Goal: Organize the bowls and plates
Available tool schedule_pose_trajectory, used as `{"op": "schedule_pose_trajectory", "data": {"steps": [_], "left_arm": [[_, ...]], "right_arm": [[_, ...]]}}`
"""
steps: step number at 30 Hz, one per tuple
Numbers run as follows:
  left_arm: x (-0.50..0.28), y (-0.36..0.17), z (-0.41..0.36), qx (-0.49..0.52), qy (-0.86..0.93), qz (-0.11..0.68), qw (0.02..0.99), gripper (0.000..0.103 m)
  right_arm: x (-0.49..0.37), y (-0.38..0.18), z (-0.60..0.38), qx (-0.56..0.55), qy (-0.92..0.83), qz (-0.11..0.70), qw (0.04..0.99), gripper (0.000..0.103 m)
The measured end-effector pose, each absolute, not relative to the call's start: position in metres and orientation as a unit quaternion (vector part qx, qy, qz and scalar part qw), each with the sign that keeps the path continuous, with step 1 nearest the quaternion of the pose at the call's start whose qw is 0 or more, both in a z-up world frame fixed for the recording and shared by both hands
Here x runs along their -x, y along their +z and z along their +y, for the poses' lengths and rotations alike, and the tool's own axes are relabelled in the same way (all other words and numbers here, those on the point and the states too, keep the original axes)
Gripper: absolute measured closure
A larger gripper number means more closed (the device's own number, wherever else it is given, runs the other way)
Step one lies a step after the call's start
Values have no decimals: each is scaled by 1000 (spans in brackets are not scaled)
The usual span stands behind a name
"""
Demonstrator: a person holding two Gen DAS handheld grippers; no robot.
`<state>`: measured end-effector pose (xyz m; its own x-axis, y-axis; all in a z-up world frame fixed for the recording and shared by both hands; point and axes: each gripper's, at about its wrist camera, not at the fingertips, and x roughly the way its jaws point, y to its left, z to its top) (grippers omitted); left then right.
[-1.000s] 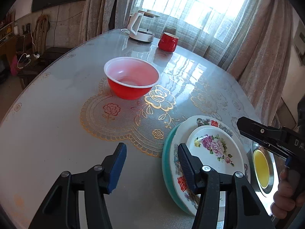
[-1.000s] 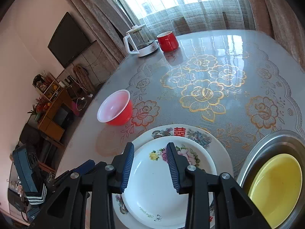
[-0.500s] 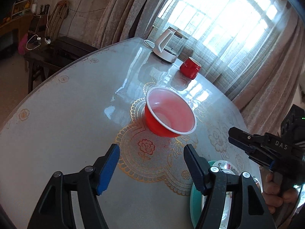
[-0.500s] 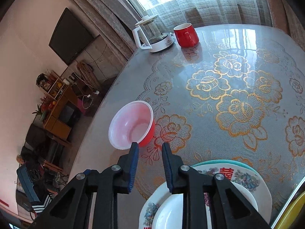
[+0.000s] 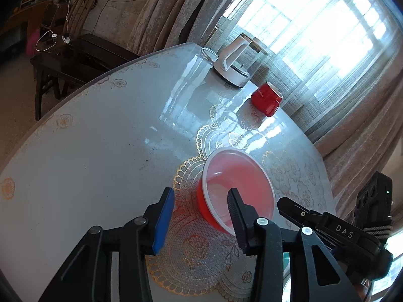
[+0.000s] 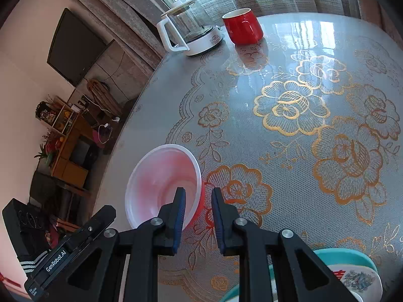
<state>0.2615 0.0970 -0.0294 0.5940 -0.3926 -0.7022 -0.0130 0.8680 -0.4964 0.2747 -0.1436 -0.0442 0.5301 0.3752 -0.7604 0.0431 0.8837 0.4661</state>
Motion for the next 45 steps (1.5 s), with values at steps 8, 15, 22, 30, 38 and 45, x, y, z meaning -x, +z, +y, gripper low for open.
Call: {"op": "schedule_pose_trajectory", "data": {"steps": [8, 15, 22, 30, 38, 45], "left_arm": [[-276, -48, 81, 220, -120, 458, 853, 90], [-250, -36, 74, 208, -127, 444, 862, 91], [-219, -21, 62, 188, -137, 433, 871, 91], [-176, 2, 40, 166, -167, 414, 879, 90], [-137, 19, 9, 146, -205, 400, 881, 90], [-110, 28, -24, 118, -239, 392, 881, 90]], "right_arm": [[-280, -53, -129, -209, 103, 486, 843, 94], [-261, -43, -129, -196, 106, 475, 852, 94], [-233, -33, -141, -207, 106, 466, 854, 94], [-186, -9, -160, -210, 105, 430, 872, 94], [-128, 10, -184, -207, 96, 399, 888, 94], [-83, 18, -211, -214, 82, 379, 896, 93]]}}
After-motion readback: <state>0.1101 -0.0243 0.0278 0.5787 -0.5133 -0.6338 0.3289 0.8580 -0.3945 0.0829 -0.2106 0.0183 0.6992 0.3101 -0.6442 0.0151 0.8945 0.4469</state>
